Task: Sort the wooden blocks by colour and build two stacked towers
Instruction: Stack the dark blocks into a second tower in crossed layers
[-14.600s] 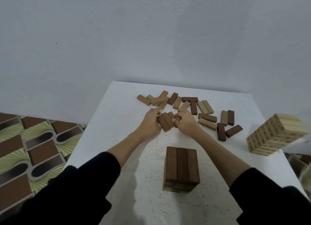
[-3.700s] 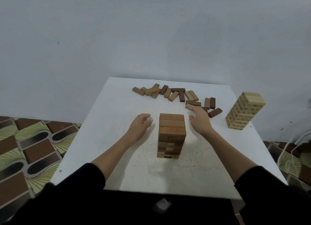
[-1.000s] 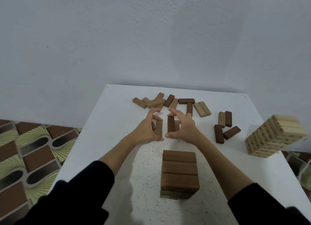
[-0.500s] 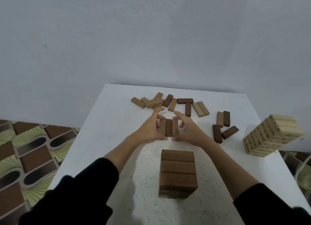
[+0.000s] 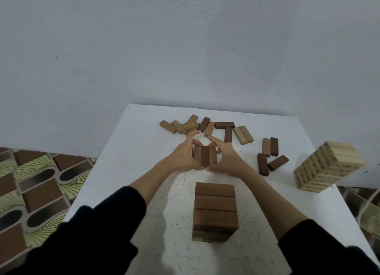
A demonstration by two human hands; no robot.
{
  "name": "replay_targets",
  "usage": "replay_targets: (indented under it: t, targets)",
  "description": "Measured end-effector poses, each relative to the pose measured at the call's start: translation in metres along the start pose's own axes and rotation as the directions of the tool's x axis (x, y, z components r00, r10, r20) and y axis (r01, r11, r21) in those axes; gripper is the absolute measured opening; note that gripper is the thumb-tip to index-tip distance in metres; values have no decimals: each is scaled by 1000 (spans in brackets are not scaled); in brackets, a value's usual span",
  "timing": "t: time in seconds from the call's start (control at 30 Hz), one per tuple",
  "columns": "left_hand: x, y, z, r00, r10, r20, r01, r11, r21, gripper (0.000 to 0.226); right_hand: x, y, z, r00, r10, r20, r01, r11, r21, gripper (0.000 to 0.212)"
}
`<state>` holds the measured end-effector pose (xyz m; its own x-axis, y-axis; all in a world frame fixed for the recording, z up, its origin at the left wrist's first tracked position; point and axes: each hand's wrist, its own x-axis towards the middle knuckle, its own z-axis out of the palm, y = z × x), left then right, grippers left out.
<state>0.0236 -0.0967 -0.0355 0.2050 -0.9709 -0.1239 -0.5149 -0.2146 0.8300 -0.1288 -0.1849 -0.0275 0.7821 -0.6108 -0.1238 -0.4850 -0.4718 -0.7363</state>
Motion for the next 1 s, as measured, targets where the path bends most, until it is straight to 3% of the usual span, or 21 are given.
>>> replay_targets:
  t: [0.27,0.6,1.0]
  targets:
    - [-22,57,-37,991,122,-53,-125,991,-56,109,-27,-51,-49,985,-152,-83,154,988,16,80]
    - [-99,111,-47,971,218,-96,-219,976,0,111,-97,-100,-69,967,-231,-107,228,973,-44,89]
    - [-157,101,-18,971,232,-61,-229,972,50,106,-160,-96,-34,975,-206,-81,207,978,-7,83]
